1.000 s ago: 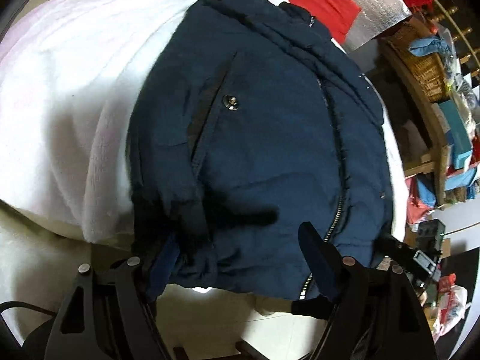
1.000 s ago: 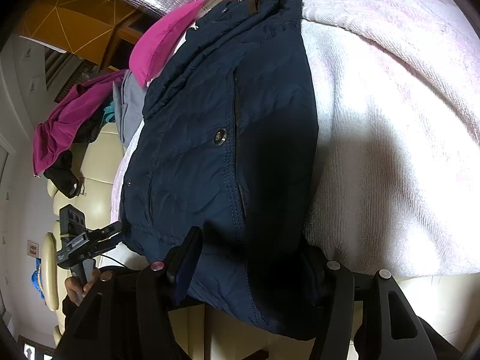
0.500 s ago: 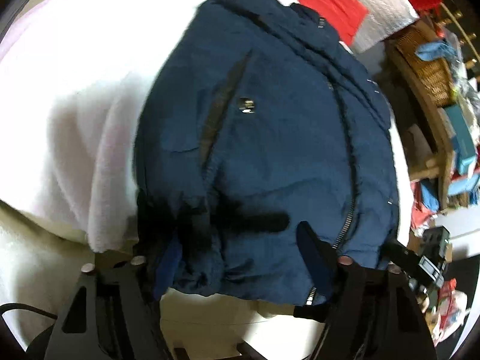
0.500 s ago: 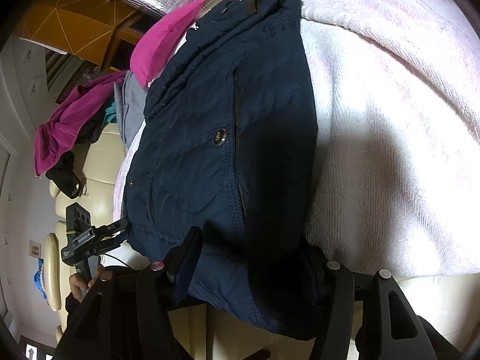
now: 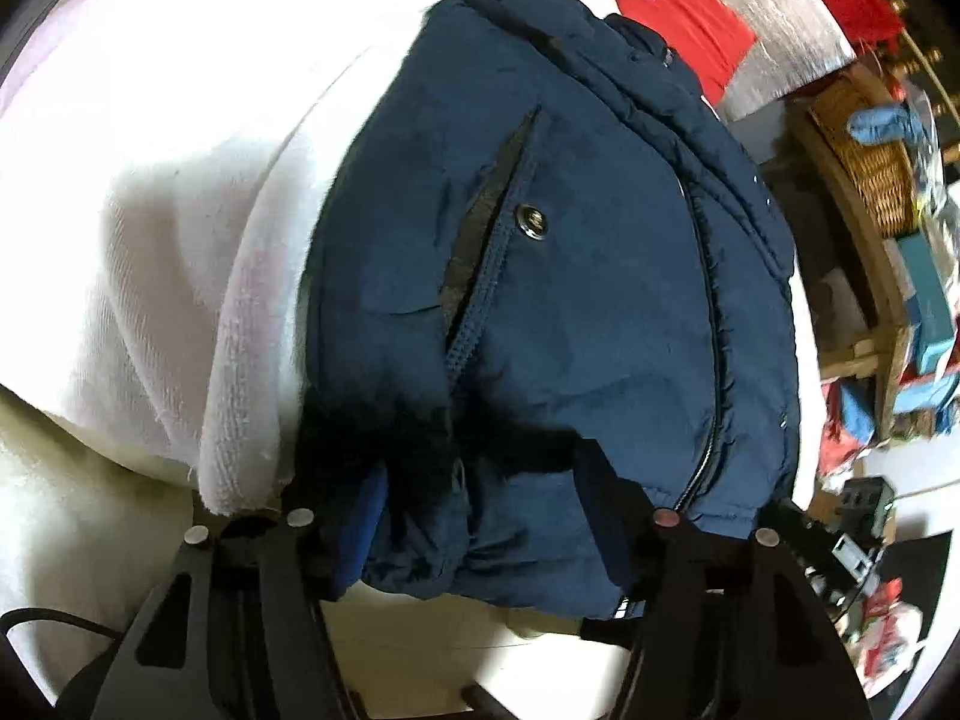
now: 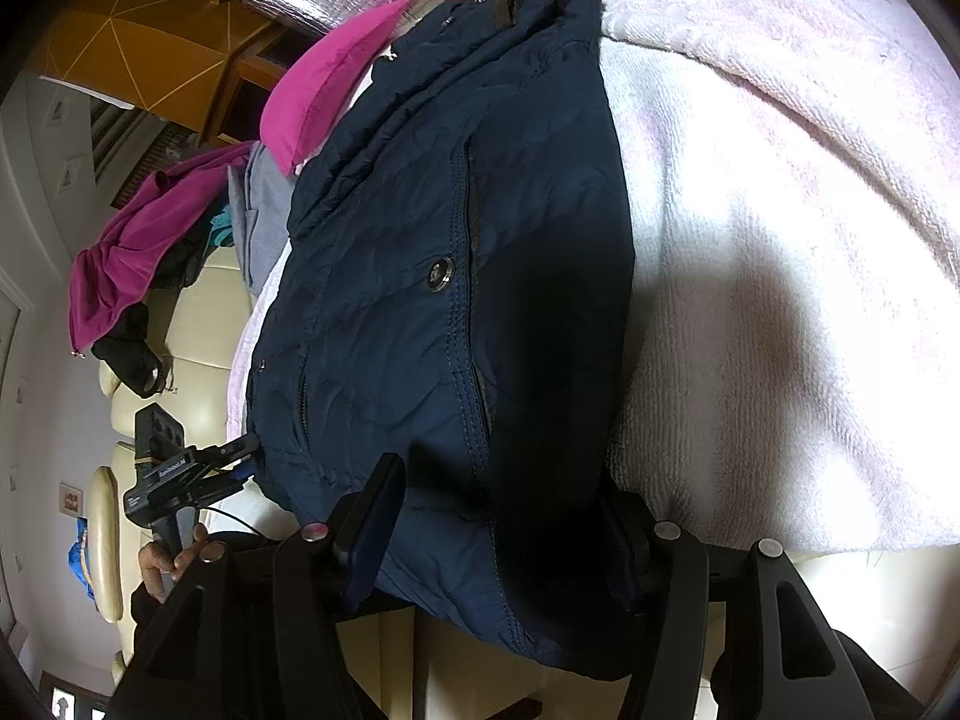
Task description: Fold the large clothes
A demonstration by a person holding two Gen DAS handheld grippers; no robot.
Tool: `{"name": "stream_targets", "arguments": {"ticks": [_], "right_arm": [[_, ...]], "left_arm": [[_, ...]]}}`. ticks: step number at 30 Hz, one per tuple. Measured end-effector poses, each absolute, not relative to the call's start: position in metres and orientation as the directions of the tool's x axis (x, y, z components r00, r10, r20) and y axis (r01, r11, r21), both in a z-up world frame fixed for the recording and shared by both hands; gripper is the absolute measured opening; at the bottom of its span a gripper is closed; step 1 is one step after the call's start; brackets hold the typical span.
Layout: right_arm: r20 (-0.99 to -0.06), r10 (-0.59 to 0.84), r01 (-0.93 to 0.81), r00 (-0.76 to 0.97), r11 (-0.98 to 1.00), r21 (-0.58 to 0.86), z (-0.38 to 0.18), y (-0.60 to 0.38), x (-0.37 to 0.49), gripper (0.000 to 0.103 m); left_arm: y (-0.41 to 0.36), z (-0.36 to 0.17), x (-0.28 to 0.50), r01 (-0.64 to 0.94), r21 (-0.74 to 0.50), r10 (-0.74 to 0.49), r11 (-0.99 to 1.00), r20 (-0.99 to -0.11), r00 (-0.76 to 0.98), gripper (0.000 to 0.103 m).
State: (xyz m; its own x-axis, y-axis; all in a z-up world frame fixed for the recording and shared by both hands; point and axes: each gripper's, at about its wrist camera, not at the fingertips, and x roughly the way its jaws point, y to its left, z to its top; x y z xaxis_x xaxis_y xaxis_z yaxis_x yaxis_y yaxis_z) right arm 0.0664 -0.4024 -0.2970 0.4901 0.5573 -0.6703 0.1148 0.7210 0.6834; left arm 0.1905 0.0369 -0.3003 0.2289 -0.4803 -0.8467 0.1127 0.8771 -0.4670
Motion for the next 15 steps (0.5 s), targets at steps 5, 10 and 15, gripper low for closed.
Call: {"name": "stream_targets", "arguments": {"ticks": [5, 10, 15], "right_arm": [[-0.723, 0.466, 0.088, 0.510, 0.808, 0.582, -0.286, -0.391, 0.063, 0.033], [-0.619, 0.485, -0.003, 0.617, 0.789, 0.615, -0.260, -0.392, 0.053, 0.023], [-0.671, 0.497, 0.073, 0.550, 0.771, 0.632, -0.280, -0.394, 0.067, 0.026]], "left_arm": [[0.025, -0.294, 0.187, 0.165, -0.362, -0.394, 0.917, -0.883, 0.256, 0.037], [0.044, -0.280, 0.188, 0.160, -0.400, -0.430, 0.903, -0.859, 0.279, 0.012], [0.041, -0.286, 0.194, 0.160, -0.373, -0.403, 0.914, -0.880, 0.251, 0.012]]}}
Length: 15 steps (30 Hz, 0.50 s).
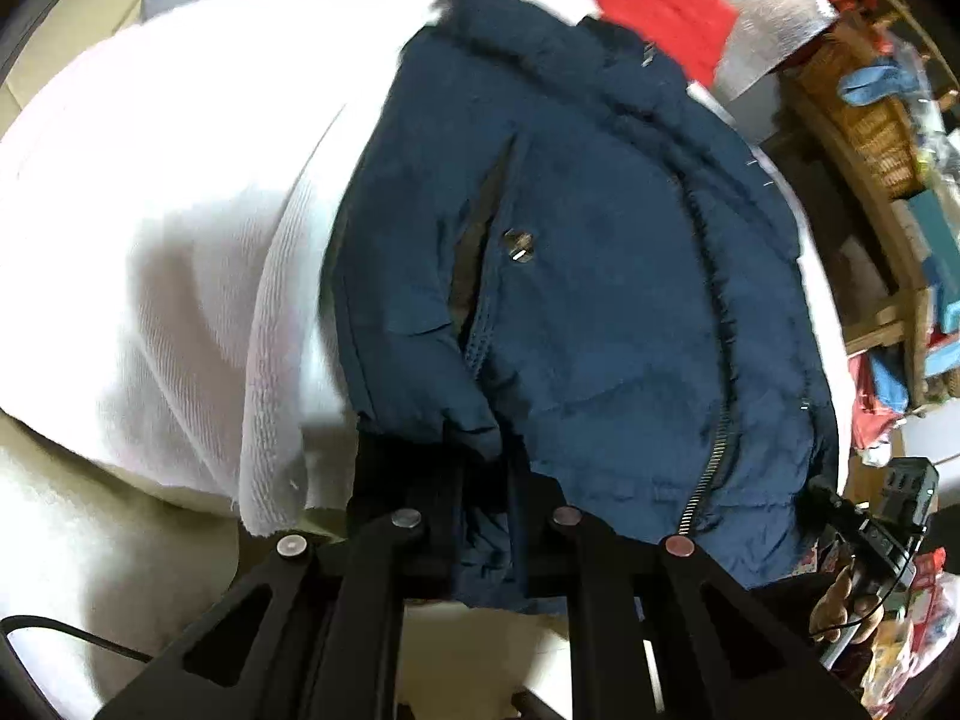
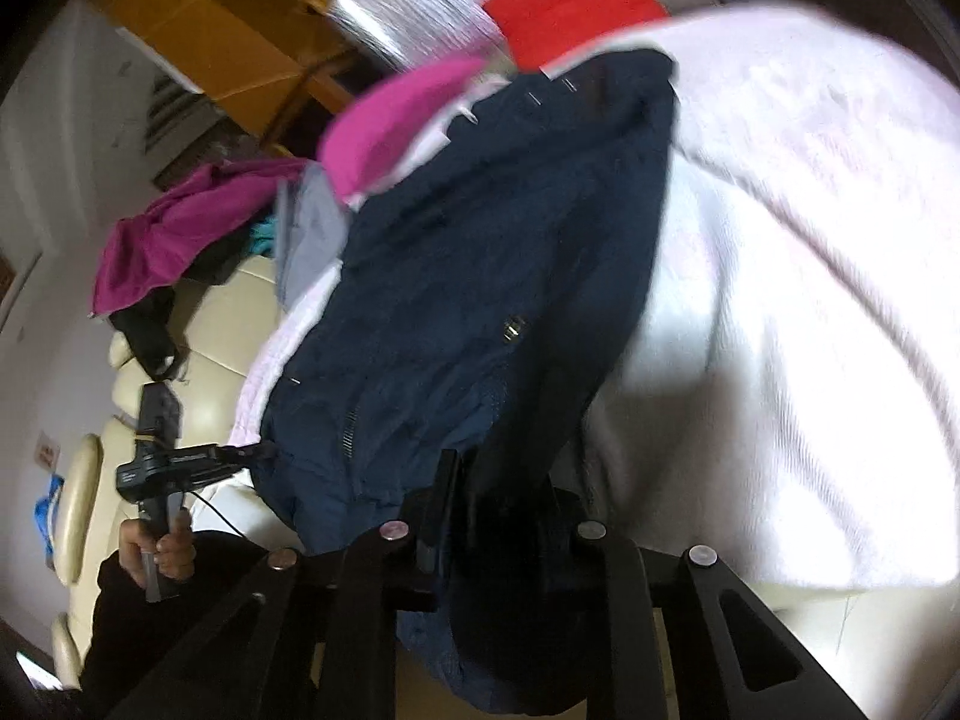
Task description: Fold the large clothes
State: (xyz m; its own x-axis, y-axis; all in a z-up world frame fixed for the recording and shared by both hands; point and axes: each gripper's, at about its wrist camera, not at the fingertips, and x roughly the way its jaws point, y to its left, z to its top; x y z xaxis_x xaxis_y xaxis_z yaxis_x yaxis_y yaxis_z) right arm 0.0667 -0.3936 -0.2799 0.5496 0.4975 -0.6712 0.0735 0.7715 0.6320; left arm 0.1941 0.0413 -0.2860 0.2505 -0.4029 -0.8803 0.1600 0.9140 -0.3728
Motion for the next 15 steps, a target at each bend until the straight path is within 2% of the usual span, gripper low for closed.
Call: {"name": "stream_targets", "arguments": {"ticks": [2, 4, 6, 8, 10, 15], "right_arm": [[-0.725, 0.481, 0.142, 0.493, 0.778, 0.612, -0.296, -0.392, 0.074, 0.030], [-0.709, 0.499, 0.122, 0.498, 0.769, 0.628, -0.293, -0.390, 0.075, 0.041], [-0.706, 0.483, 0.074, 0.517, 0.797, 0.599, -0.285, -0.381, 0.072, 0.044], [-0.728, 0.437, 0.037, 0.529, 0.845, 0.534, -0.277, -0.370, 0.071, 0.026], [-0.708, 0.431, 0.018, 0.560, 0.848, 0.530, -0.264, -0.370, 0.071, 0.017], [-0.587, 0.444, -0.059, 0.677, 0.828, 0.558, -0.217, -0.376, 0.076, 0.014]], "left_arm": [[0.046, -0.294, 0.196, 0.135, -0.395, -0.416, 0.909, -0.880, 0.231, 0.013], [0.047, -0.293, 0.197, 0.139, -0.396, -0.419, 0.908, -0.878, 0.231, 0.013], [0.048, -0.290, 0.196, 0.149, -0.383, -0.409, 0.912, -0.882, 0.235, 0.013], [0.040, -0.285, 0.199, 0.162, -0.372, -0.402, 0.914, -0.882, 0.245, 0.012], [0.037, -0.276, 0.200, 0.174, -0.381, -0.415, 0.908, -0.873, 0.255, 0.011], [0.036, -0.242, 0.208, 0.213, -0.431, -0.478, 0.877, -0.831, 0.285, 0.010]]}}
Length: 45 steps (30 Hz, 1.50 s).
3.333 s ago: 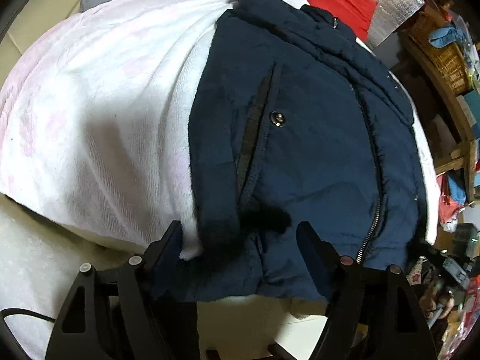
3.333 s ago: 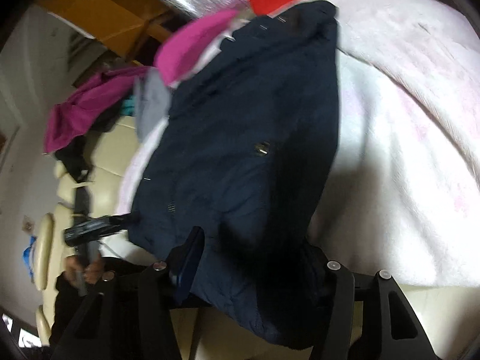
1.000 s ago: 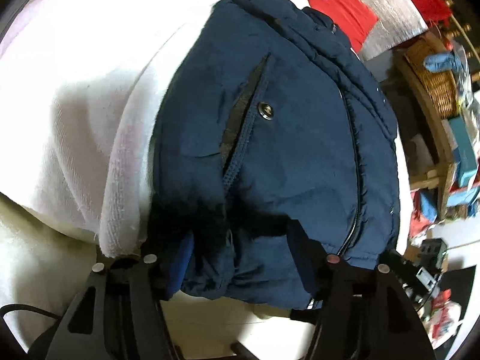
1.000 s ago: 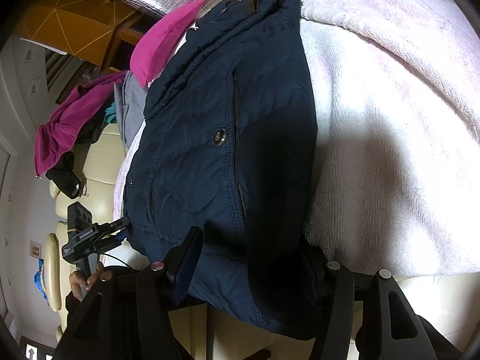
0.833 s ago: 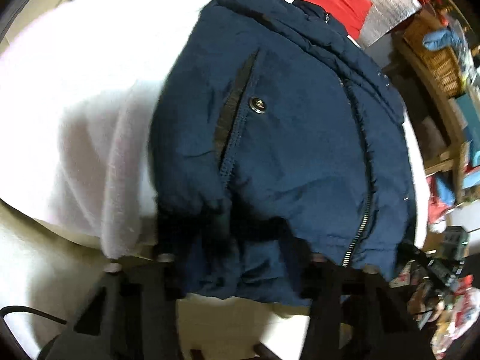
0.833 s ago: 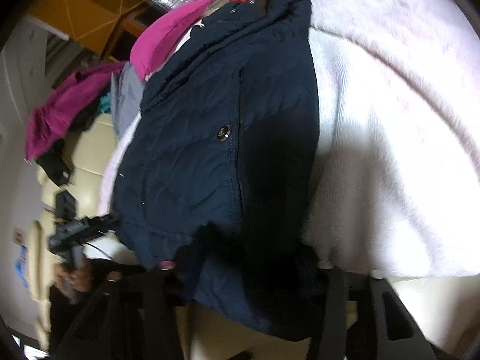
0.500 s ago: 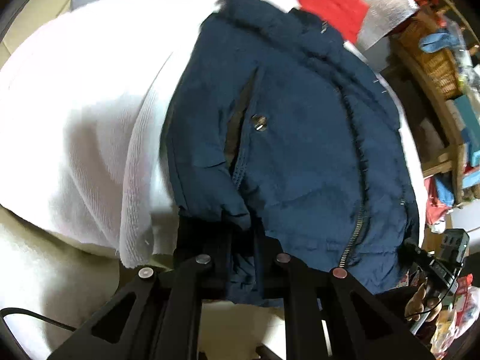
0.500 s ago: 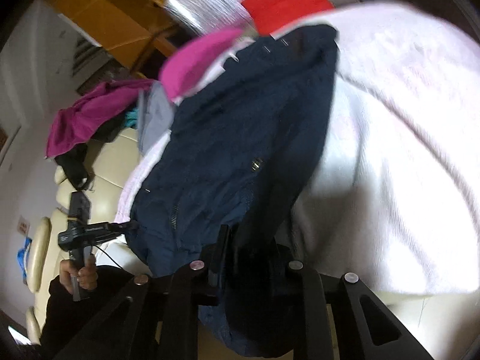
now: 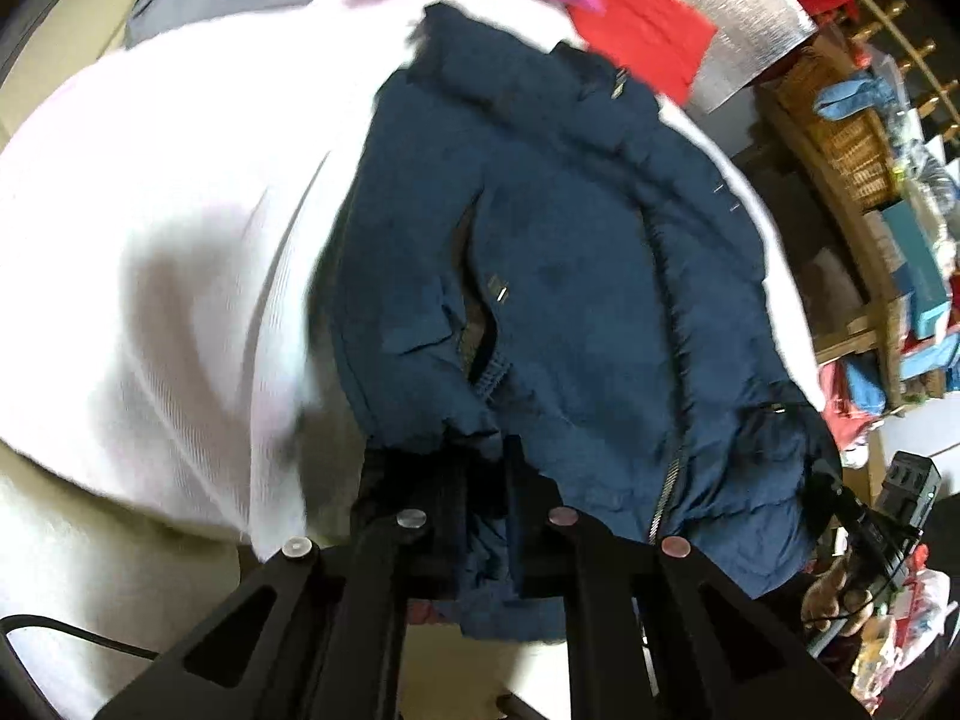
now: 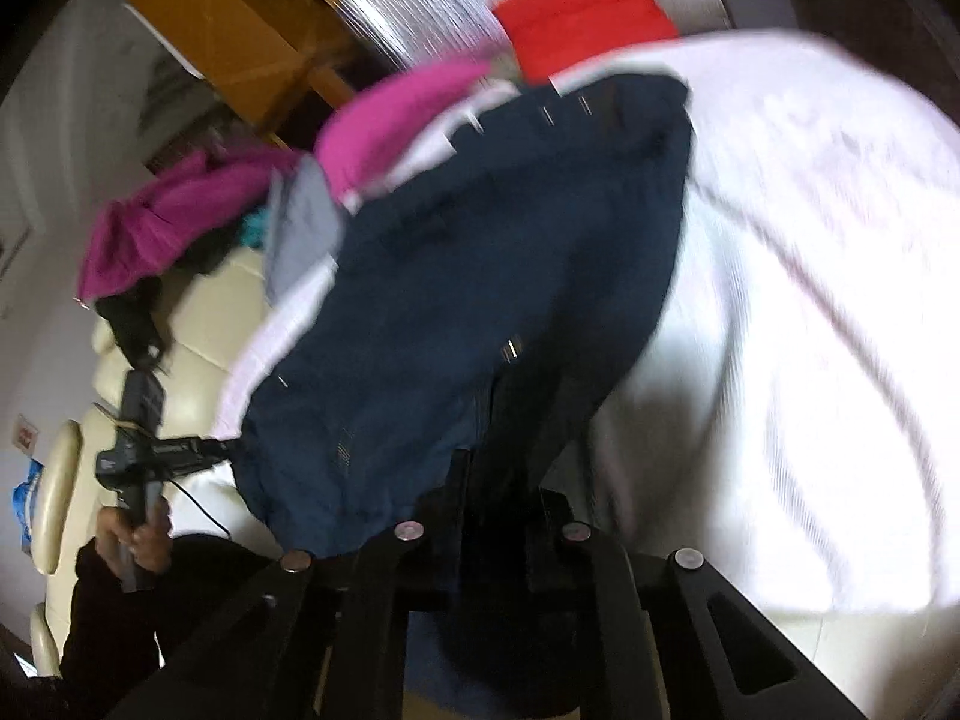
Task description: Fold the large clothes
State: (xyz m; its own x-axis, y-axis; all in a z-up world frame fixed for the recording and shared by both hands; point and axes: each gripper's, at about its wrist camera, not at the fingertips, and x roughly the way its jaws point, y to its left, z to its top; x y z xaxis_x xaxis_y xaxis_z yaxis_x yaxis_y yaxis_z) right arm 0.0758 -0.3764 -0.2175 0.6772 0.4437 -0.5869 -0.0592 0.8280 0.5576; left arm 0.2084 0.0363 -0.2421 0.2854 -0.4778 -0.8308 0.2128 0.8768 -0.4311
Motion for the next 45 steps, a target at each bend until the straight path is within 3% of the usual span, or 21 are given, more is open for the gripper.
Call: {"name": "stream_targets", "arguments": {"ticks": [9, 20, 30, 34, 36, 37, 38, 39, 40, 41, 42, 43, 45], "right_arm": [[-0.450, 0.378, -0.058, 0.809, 0.813, 0.579, -0.164, -0.408, 0.137, 0.014], [-0.390, 0.314, 0.040, 0.866, 0.733, 0.679, -0.163, -0.461, 0.268, 0.013], [-0.421, 0.270, 0.173, 0.866, 0.628, 0.759, -0.219, -0.504, 0.398, 0.013], [-0.352, 0.356, 0.195, 0.865, 0.409, 0.892, -0.264, -0.537, 0.413, 0.016], [-0.303, 0.392, 0.177, 0.868, 0.326, 0.929, -0.275, -0.547, 0.416, 0.016], [-0.294, 0.395, 0.170, 0.870, 0.319, 0.932, -0.275, -0.548, 0.416, 0.018], [-0.284, 0.392, 0.161, 0.875, 0.316, 0.935, -0.272, -0.549, 0.414, 0.021], [-0.278, 0.382, 0.155, 0.881, 0.321, 0.934, -0.268, -0.549, 0.412, 0.024], [-0.269, 0.353, 0.150, 0.896, 0.329, 0.932, -0.261, -0.552, 0.406, 0.041], [-0.252, 0.293, 0.145, 0.922, 0.340, 0.929, -0.252, -0.555, 0.392, 0.076], [-0.221, 0.224, 0.133, 0.949, 0.351, 0.927, -0.242, -0.559, 0.376, 0.090], [-0.195, 0.178, 0.120, 0.964, 0.365, 0.923, -0.234, -0.560, 0.363, 0.096], [-0.229, 0.142, 0.147, 0.963, 0.434, 0.889, -0.213, -0.560, 0.347, 0.096]], "left_arm": [[0.019, -0.170, 0.261, 0.293, -0.463, -0.545, 0.837, -0.759, 0.356, 0.009], [-0.011, -0.138, 0.396, 0.261, -0.506, -0.569, 0.822, -0.713, 0.410, 0.009], [-0.047, -0.191, 0.542, 0.111, -0.480, -0.477, 0.870, -0.766, 0.430, 0.011], [-0.027, -0.231, 0.569, 0.011, -0.622, -0.573, 0.783, -0.714, 0.402, 0.016], [-0.014, -0.239, 0.572, -0.032, -0.705, -0.637, 0.708, -0.657, 0.404, 0.023], [-0.006, -0.238, 0.571, -0.046, -0.744, -0.663, 0.667, -0.620, 0.420, 0.035], [0.007, -0.232, 0.566, -0.046, -0.779, -0.670, 0.625, -0.566, 0.480, 0.046], [0.020, -0.223, 0.558, -0.036, -0.805, -0.660, 0.592, -0.510, 0.552, 0.072], [0.032, -0.215, 0.550, -0.030, -0.823, -0.639, 0.567, -0.462, 0.616, 0.085], [0.043, -0.207, 0.537, -0.029, -0.836, -0.607, 0.548, -0.421, 0.674, 0.087], [0.051, -0.199, 0.525, -0.031, -0.838, -0.581, 0.545, -0.404, 0.707, 0.087], [0.054, -0.192, 0.512, -0.027, -0.831, -0.582, 0.556, -0.412, 0.701, 0.087], [0.053, -0.189, 0.493, -0.025, -0.827, -0.595, 0.561, -0.424, 0.682, 0.087]]}}
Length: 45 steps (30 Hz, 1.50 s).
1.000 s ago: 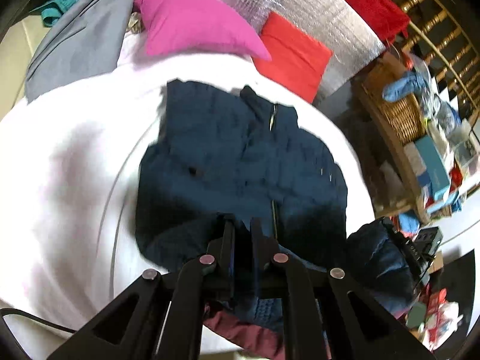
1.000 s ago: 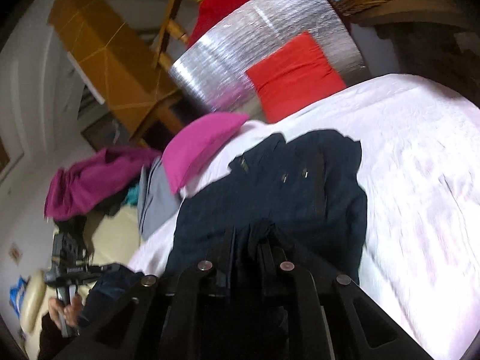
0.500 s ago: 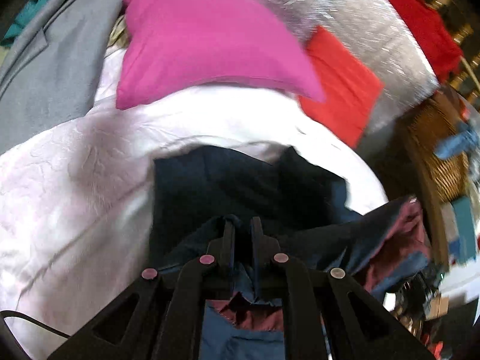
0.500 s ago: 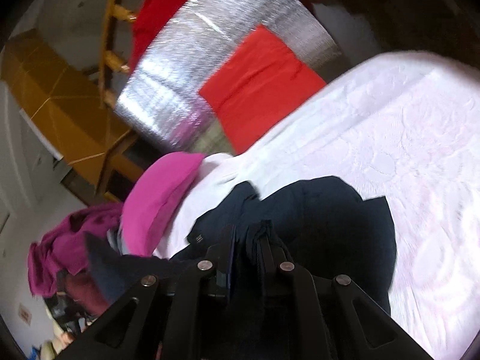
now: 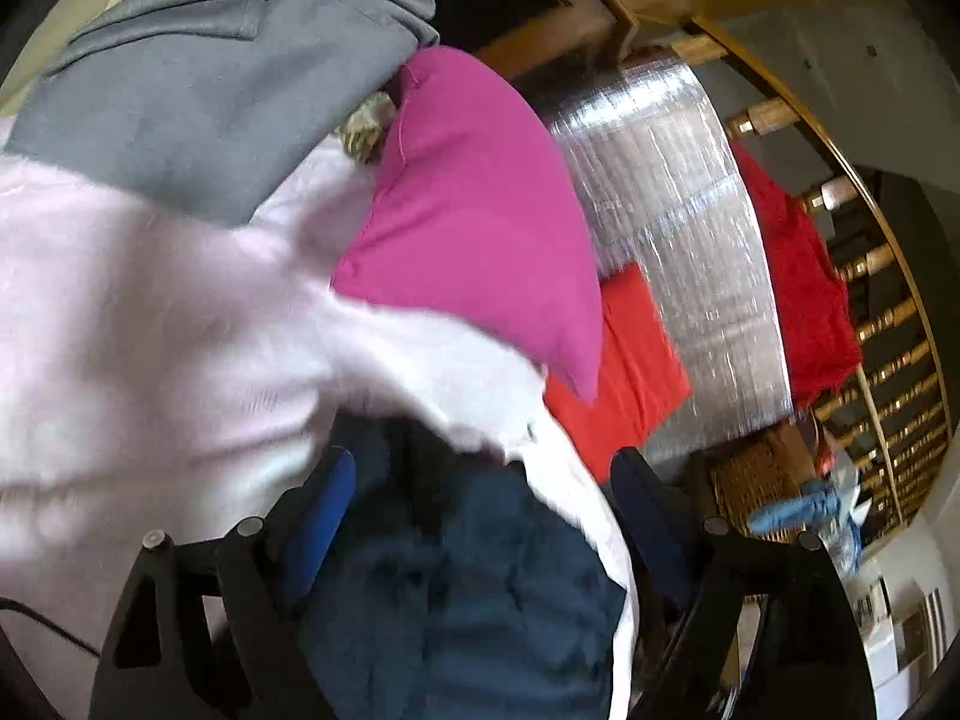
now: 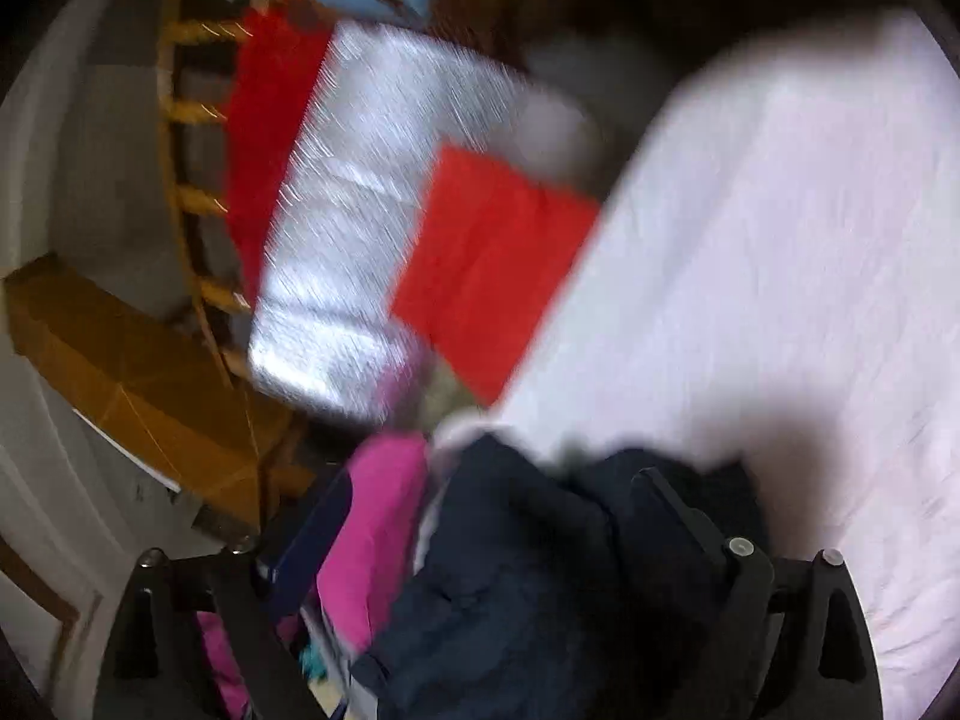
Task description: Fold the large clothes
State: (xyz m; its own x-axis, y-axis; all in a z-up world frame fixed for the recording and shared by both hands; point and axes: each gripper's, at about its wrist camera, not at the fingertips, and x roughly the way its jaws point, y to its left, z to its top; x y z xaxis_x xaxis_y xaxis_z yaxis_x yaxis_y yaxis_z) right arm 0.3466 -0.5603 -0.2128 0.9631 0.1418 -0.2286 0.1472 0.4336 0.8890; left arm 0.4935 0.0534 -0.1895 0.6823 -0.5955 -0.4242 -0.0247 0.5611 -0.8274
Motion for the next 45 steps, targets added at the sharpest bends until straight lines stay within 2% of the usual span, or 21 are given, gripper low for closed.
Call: {"name": "stream_targets", "arguments": {"ticks": [4, 8, 12, 19, 22, 28, 33, 39, 41, 42, 43, 45], "right_arm": [[-0.308, 0.174, 0.181, 0.935, 0.514, 0.839, -0.190, -0.540, 0.323, 0.096], [-0.366, 0.207, 0.200, 0.907, 0.555, 0.808, -0.189, -0.514, 0.293, 0.096], [-0.377, 0.269, 0.191, 0.886, 0.530, 0.826, -0.201, -0.494, 0.265, 0.096], [-0.353, 0.408, 0.196, 0.842, 0.379, 0.904, -0.231, -0.466, 0.247, 0.096], [-0.329, 0.442, 0.212, 0.835, 0.293, 0.932, -0.249, -0.461, 0.246, 0.096], [-0.371, 0.445, 0.287, 0.815, 0.245, 0.926, -0.280, -0.457, 0.251, 0.096], [-0.418, 0.394, 0.366, 0.819, 0.203, 0.908, -0.302, -0.459, 0.267, 0.095], [-0.430, 0.329, 0.370, 0.840, 0.230, 0.900, -0.297, -0.455, 0.283, 0.095], [-0.424, 0.285, 0.363, 0.860, 0.242, 0.900, -0.291, -0.456, 0.284, 0.079], [-0.419, 0.268, 0.349, 0.868, 0.272, 0.897, -0.284, -0.455, 0.285, 0.075], [-0.416, 0.257, 0.338, 0.872, 0.298, 0.893, -0.277, -0.454, 0.285, 0.069], [-0.404, 0.231, 0.294, 0.885, 0.396, 0.870, -0.258, -0.448, 0.289, 0.067]], "left_arm": [[0.037, -0.197, 0.437, -0.074, -0.763, -0.550, 0.642, -0.525, 0.650, 0.087], [0.021, -0.222, 0.381, -0.125, -0.724, -0.524, 0.678, -0.596, 0.609, 0.087], [0.014, -0.231, 0.347, -0.160, -0.637, -0.432, 0.754, -0.665, 0.610, 0.087], [0.008, -0.260, 0.342, -0.233, -0.623, -0.451, 0.747, -0.732, 0.511, 0.087], [0.012, -0.268, 0.344, -0.261, -0.646, -0.471, 0.718, -0.726, 0.502, 0.087], [0.026, -0.283, 0.355, -0.326, -0.683, -0.476, 0.653, -0.705, 0.525, 0.087], [0.025, -0.282, 0.371, -0.318, -0.688, -0.459, 0.652, -0.692, 0.557, 0.087], [0.019, -0.281, 0.383, -0.284, -0.670, -0.437, 0.686, -0.691, 0.576, 0.087], [0.019, -0.279, 0.388, -0.273, -0.683, -0.439, 0.677, -0.673, 0.595, 0.079], [0.021, -0.277, 0.388, -0.260, -0.698, -0.447, 0.667, -0.654, 0.611, 0.069], [0.021, -0.273, 0.389, -0.247, -0.705, -0.450, 0.664, -0.642, 0.621, 0.064], [0.021, -0.266, 0.390, -0.217, -0.709, -0.450, 0.671, -0.622, 0.641, 0.062]]}}
